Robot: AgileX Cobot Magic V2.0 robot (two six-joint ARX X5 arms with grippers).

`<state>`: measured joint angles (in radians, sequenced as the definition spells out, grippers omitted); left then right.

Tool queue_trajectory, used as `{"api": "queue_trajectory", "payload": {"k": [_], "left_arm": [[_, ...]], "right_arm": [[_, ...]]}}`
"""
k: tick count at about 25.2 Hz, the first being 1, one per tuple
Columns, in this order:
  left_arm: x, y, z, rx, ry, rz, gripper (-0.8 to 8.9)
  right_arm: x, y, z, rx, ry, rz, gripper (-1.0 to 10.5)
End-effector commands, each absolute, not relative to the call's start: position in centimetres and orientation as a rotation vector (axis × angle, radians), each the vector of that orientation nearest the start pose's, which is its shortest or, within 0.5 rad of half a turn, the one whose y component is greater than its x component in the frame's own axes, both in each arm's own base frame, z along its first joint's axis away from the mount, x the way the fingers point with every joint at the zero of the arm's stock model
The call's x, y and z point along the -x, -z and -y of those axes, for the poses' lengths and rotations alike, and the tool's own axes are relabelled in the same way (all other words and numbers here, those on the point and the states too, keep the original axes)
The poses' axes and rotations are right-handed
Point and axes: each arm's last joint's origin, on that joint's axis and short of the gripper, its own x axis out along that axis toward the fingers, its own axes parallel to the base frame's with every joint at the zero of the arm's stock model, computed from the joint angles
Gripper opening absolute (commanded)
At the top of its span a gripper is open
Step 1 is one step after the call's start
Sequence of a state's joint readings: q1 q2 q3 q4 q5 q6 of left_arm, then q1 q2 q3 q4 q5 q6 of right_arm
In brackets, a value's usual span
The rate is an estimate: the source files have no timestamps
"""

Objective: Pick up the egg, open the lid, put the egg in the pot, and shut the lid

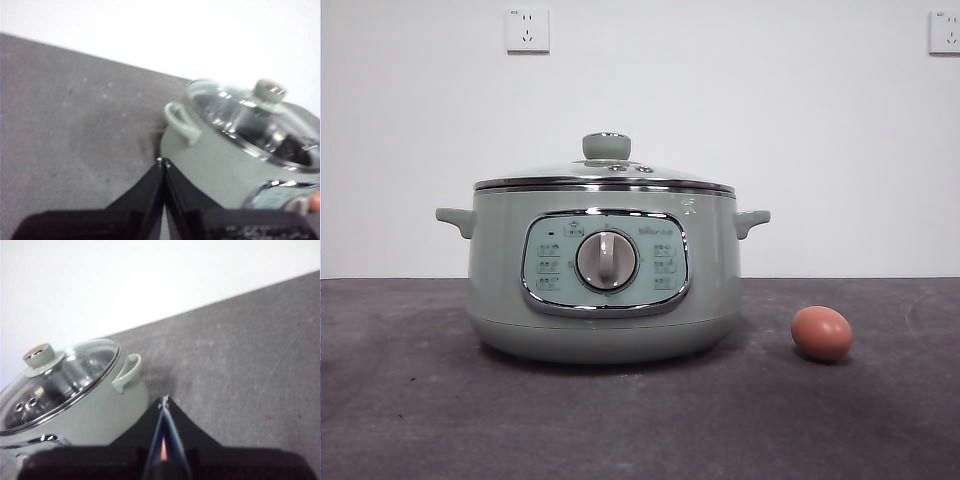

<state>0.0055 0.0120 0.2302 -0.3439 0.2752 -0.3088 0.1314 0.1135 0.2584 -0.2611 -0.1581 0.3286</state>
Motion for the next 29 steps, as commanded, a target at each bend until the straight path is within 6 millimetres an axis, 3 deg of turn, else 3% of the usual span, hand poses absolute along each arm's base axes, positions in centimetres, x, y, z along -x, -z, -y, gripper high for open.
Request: {"api": "queue_trajectory", "payload": {"k": [1,11,16,21,29], "left_arm": [[-7.1,-22.2,0.8,0.330,0.273,-0.180,-0.06],[-6.2,-26.9,1.3,0.209,0.448,-0.374,-0.06],[-6.1,-28.6,1.5,0.172,0.538,-0.491,-0.06],[-6.0,-29.5,1.6,0.159,0.599,-0.605,-0.06],[-5.9,-29.6,1.7,0.175,0.614,-0.670,0.20]], "right_arm": [[-8.4,-23.6,-1.7,-0.278,-0.302,-0.202,-0.1],[-8.5,-30.3,-2.2,-0.091,-0.487,-0.478,-0.1],[-8.7,-32.4,-2.3,-0.038,-0.528,-0.634,-0.1],[-8.7,-33.1,-2.3,-0.022,-0.536,-0.791,-0.1],[-8.6,-32.4,-2.3,0.000,-0.549,-0.934,0.1]]}}
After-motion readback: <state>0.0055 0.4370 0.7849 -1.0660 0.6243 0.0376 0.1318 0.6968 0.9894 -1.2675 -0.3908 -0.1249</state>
